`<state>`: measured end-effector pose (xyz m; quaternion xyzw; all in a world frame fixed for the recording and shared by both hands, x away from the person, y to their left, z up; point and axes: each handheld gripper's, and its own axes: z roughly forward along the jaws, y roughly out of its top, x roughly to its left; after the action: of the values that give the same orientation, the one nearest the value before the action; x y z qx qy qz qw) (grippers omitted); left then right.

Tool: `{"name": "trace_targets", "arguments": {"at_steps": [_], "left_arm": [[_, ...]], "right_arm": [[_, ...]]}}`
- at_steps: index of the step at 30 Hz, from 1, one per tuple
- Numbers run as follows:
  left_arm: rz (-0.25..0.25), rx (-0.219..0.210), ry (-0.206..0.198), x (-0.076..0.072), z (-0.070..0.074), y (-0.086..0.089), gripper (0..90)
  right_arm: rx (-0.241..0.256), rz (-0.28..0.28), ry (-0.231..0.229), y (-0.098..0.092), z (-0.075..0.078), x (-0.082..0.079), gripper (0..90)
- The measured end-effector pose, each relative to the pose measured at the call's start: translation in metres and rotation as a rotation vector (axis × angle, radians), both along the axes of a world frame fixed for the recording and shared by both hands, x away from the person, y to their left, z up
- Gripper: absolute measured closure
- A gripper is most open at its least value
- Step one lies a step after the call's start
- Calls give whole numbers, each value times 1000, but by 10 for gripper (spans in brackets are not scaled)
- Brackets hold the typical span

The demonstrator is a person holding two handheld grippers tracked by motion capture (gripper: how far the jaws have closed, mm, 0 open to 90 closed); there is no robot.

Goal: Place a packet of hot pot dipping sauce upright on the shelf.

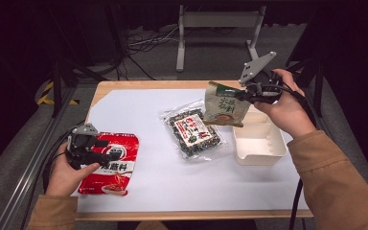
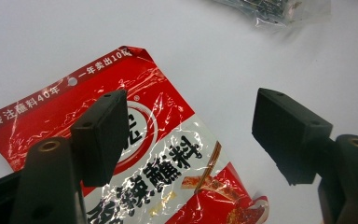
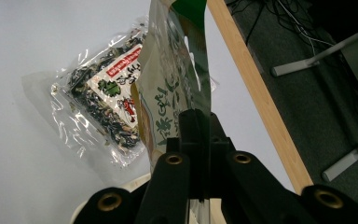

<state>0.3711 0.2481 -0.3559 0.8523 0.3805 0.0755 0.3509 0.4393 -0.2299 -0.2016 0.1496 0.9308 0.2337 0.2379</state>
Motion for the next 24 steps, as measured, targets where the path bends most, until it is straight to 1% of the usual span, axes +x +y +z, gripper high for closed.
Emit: {"name": "trace_targets", "arguments": {"at_steps": [1,8,9,11,12,14,17,20,22,23,24], "left_arm": [[-3,4,-5,0,0,0,276],[0,2,-4,0,0,0,276],[1,1,-3,0,-1,0,276],[4,-3,4,0,-1,0,276],[5,-4,6,0,-1,0,276],[3,2,1,0,-1,1,276],[13,0,5,-2,-3,3,276],[16,3,7,-4,-4,5,276],[21,-1,15,-6,-5,7,276],[23,1,12,-6,-5,7,276],[29,-3,20,-7,-6,7,276]], "right_arm": [[0,0,0,0,0,0,896],[-3,-27,-20,-14,0,5,896],[1,-35,-29,-16,0,6,896],[-4,-33,-31,-20,0,7,896],[-1,-46,-41,-24,0,9,896],[-2,-47,-41,-26,0,10,896],[-4,-61,-51,-34,0,14,896],[-4,-67,-50,-39,0,17,896],[-2,-74,-63,-44,1,19,896],[-4,-73,-64,-46,1,20,896],[1,-80,-66,-48,2,21,896]]}}
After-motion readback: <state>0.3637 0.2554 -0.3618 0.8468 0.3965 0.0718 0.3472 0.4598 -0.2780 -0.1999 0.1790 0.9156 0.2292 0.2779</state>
